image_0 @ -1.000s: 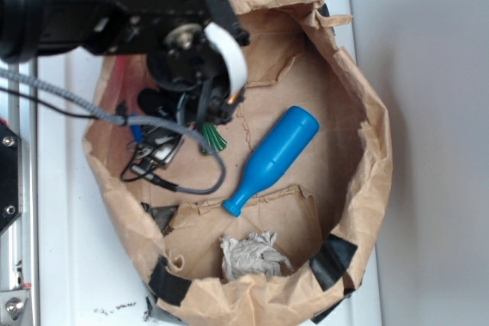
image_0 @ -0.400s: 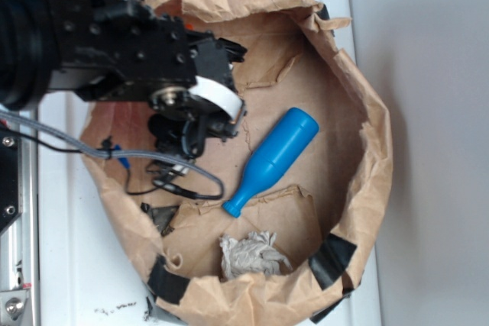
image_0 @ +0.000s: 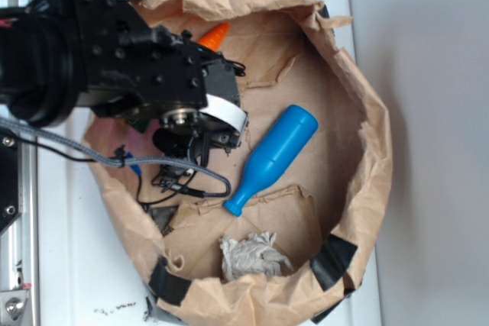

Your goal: Grab the carrot.

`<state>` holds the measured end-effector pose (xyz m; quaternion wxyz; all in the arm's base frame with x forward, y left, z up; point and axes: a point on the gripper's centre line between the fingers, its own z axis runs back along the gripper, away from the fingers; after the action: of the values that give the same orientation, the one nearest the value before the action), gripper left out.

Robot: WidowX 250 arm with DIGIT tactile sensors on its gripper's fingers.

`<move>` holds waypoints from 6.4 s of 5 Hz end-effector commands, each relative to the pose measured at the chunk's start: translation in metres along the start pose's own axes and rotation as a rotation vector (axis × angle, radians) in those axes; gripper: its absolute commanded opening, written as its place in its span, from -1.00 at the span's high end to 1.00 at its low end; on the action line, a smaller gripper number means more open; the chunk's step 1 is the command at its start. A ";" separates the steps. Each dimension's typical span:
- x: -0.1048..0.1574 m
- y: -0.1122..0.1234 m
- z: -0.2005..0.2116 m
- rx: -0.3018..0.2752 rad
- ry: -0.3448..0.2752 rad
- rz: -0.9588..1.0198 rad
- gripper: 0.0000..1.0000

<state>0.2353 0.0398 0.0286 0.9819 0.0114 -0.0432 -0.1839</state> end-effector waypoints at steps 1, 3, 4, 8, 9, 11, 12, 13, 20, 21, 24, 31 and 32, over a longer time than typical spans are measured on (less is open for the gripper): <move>0.008 -0.006 0.061 -0.111 -0.042 0.009 1.00; 0.029 0.033 0.087 -0.221 -0.041 0.024 -1.00; 0.025 0.050 0.086 -0.242 -0.016 0.012 -1.00; -0.005 0.053 0.064 -0.163 0.001 -0.048 -1.00; -0.005 0.053 0.062 -0.169 -0.004 -0.032 -1.00; -0.005 0.053 0.062 -0.169 -0.004 -0.032 -1.00; -0.005 0.053 0.062 -0.169 -0.004 -0.032 -1.00; 0.009 0.055 0.062 -0.191 0.008 0.080 -1.00; 0.031 0.037 0.044 -0.004 -0.006 0.506 -1.00; 0.020 0.033 0.041 -0.006 0.019 0.488 -1.00; 0.002 0.032 0.037 -0.010 0.067 0.536 -1.00; -0.040 0.023 0.009 0.011 0.117 0.856 -1.00; -0.030 0.027 0.012 0.015 0.111 0.857 1.00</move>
<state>0.2077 0.0735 0.0324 0.9698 0.0074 0.0244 0.2424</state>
